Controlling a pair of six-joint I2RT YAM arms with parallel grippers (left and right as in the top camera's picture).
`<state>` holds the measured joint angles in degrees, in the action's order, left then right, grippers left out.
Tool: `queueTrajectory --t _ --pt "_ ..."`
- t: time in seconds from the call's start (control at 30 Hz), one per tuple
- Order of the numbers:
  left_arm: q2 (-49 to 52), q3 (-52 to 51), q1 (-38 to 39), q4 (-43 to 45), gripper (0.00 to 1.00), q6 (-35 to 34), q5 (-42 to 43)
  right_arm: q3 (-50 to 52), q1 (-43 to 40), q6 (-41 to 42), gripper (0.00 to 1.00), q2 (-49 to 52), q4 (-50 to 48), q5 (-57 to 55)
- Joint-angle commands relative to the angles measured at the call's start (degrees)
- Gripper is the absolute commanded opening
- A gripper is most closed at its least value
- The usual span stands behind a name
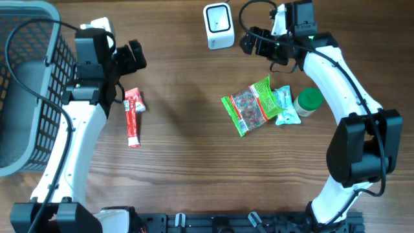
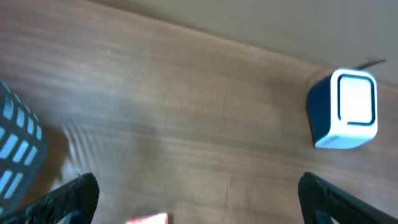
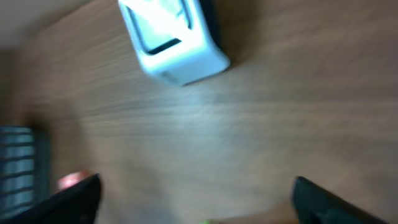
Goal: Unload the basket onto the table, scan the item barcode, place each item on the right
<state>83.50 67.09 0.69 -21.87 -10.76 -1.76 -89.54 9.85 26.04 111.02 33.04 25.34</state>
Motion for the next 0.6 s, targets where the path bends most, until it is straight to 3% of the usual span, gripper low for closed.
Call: queueTrajectory --t 0.0,0.07,0.1,0.17,0.2,0.23,0.27,0.3,0.33,0.4,0.57 --pt "0.6 0.1 -0.2 -0.1 1.00 0.0 -1.0 1.1 3.5 -0.2 0.64 0.1 1.8 11.8" --pt "0.6 0.1 -0.2 0.0 1.00 0.0 -1.1 2.6 7.1 -5.9 0.32 0.2 2.7 11.9" --pt "0.6 0.1 -0.2 -0.1 1.00 0.0 -1.1 3.5 9.0 -7.4 0.29 0.2 2.7 11.6" --pt "0.5 0.1 -0.2 -2.9 1.00 -0.2 1.7 5.2 13.2 -8.0 0.35 0.2 2.2 8.0" --pt "0.5 0.1 -0.2 -3.5 1.00 -0.2 3.0 6.0 15.5 -7.9 0.49 0.2 2.0 4.2" --pt "0.7 0.0 -0.2 -4.4 0.83 -0.1 3.0 6.4 17.3 -7.9 0.53 0.2 1.8 1.3" --pt "1.0 0.0 -0.2 -6.1 0.26 -0.3 1.2 6.5 19.3 -7.9 0.53 0.2 1.5 -0.2" --pt "1.3 0.0 -0.3 -8.4 0.05 -3.4 -3.2 6.5 21.0 -7.8 0.48 0.2 1.0 -0.2" --pt "1.8 -0.1 -0.6 -11.0 0.04 -8.3 -9.2 6.5 22.8 -5.9 0.36 0.2 0.3 -0.1" --pt "3.5 -0.1 -2.2 -15.1 0.04 -13.6 -15.1 6.6 25.7 0.4 0.30 0.2 -2.2 -0.1" --pt "7.9 -0.4 -7.3 -19.7 0.04 -13.8 -9.4 6.6 29.8 1.1 0.28 1.0 -7.9 -0.3"
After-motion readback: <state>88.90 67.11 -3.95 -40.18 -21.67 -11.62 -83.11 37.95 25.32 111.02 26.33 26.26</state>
